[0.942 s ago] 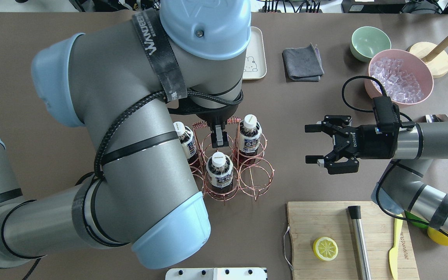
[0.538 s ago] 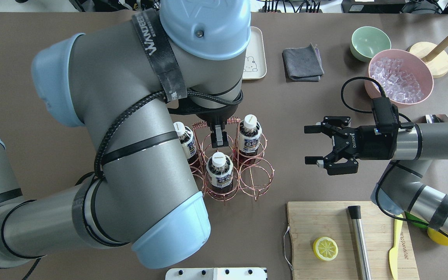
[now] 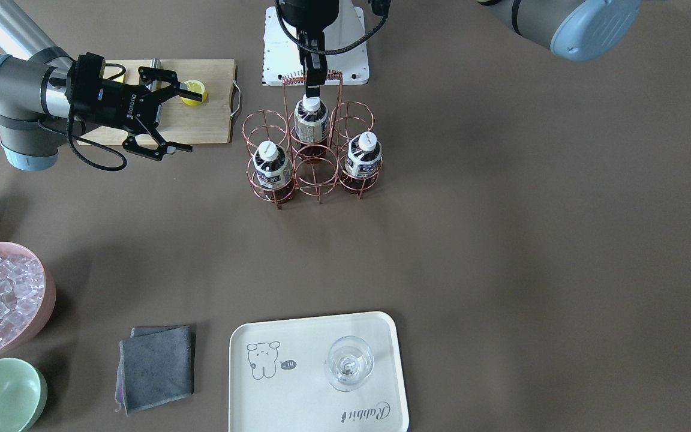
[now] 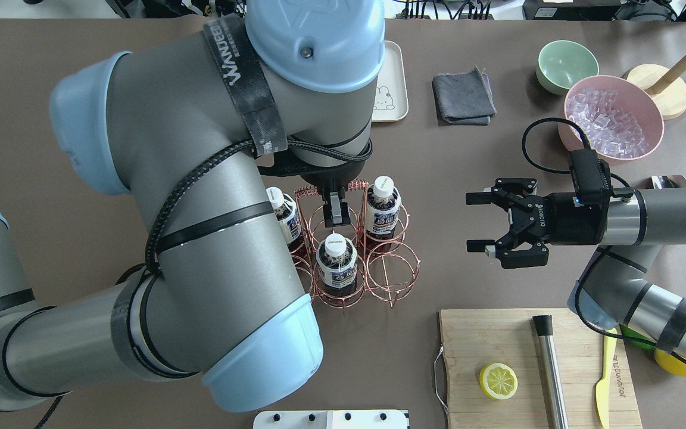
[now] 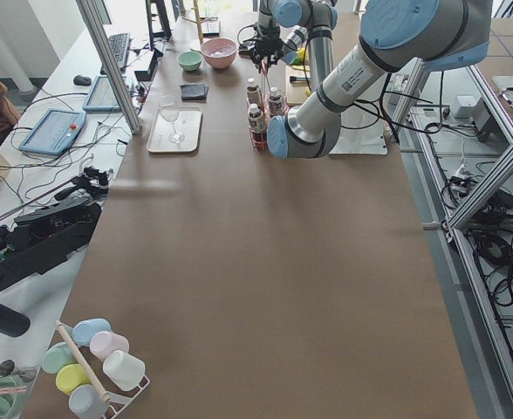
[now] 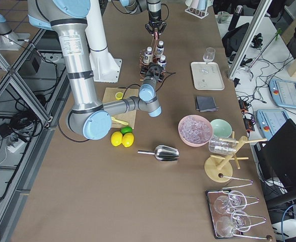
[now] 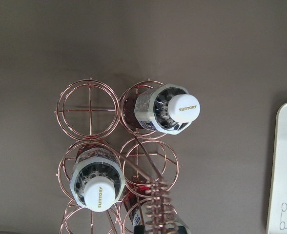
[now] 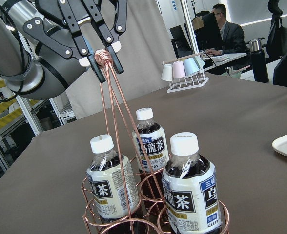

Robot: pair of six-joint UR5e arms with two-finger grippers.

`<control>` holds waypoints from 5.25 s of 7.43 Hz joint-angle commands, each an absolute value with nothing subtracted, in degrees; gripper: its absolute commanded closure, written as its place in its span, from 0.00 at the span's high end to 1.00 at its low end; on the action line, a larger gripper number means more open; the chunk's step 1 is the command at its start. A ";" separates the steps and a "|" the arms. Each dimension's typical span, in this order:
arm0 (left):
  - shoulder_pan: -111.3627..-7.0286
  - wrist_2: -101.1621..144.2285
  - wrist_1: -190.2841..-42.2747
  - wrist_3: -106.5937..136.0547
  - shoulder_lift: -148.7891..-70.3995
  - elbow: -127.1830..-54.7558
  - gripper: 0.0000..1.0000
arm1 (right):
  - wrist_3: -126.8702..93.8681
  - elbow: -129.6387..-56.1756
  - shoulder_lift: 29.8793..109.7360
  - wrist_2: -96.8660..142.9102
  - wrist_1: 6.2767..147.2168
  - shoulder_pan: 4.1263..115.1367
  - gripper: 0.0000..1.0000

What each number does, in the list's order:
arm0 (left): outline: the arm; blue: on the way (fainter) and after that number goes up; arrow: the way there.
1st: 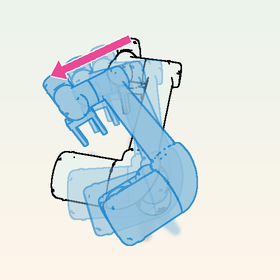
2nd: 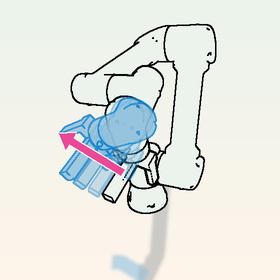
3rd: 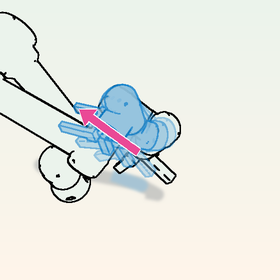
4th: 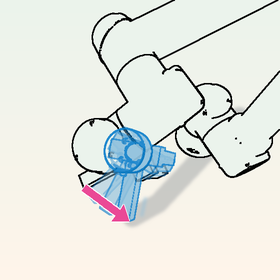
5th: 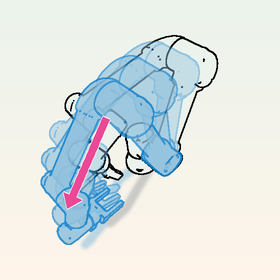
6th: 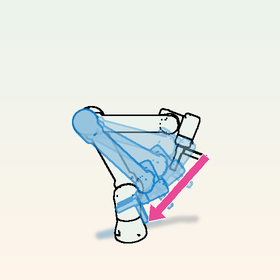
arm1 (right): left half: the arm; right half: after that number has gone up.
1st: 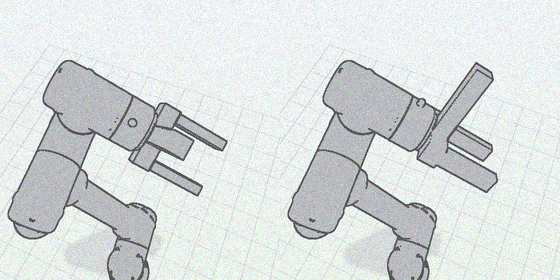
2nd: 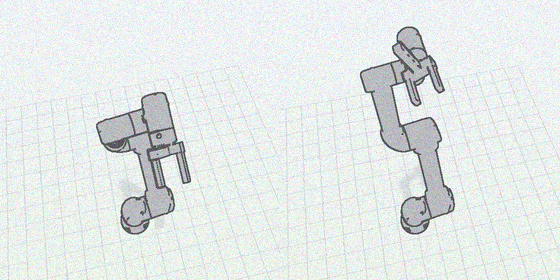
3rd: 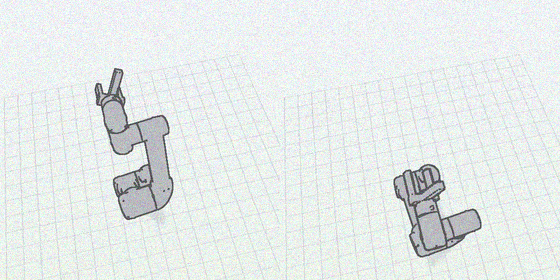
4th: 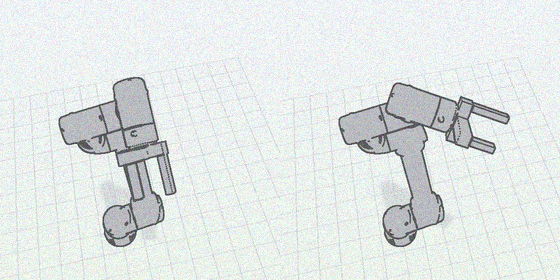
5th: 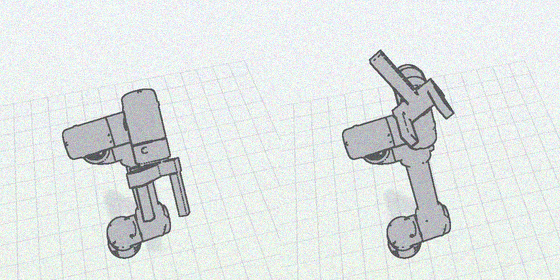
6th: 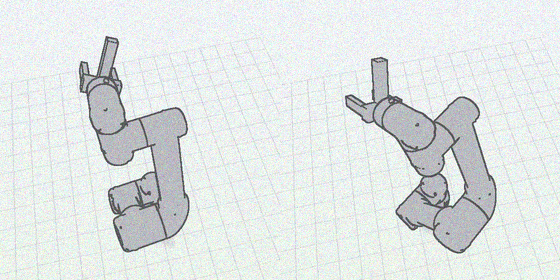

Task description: Take tea from basket to plate

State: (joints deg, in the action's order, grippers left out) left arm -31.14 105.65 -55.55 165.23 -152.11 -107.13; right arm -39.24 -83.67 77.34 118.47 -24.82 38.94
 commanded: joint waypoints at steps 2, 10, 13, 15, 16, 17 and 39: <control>-31.20 105.56 -55.55 165.23 -152.14 -106.88 0.00 | -39.55 -84.46 75.60 117.17 -24.70 38.94 1.00; -31.20 105.56 -55.46 165.23 -152.23 -106.35 0.00 | -18.72 -81.21 65.84 107.68 -13.98 35.53 1.00; -31.20 105.56 -55.46 165.23 -152.23 -106.35 0.00 | -18.28 -80.33 64.52 105.12 -12.05 33.66 1.00; -31.29 105.56 -55.46 165.23 -152.14 -106.35 0.00 | -18.37 -80.24 64.51 104.94 -11.26 32.88 0.93; -31.29 105.56 -55.37 165.23 -152.23 -106.35 0.00 | -18.89 -80.42 64.60 104.94 -9.94 32.61 0.72; -31.38 105.56 -55.46 165.23 -152.14 -106.35 0.00 | -18.98 -80.85 64.60 104.94 -8.45 32.61 0.52; -47.86 115.11 -54.67 157.96 -150.83 -106.96 0.00 | -23.91 -78.98 47.21 110.07 24.20 54.93 0.00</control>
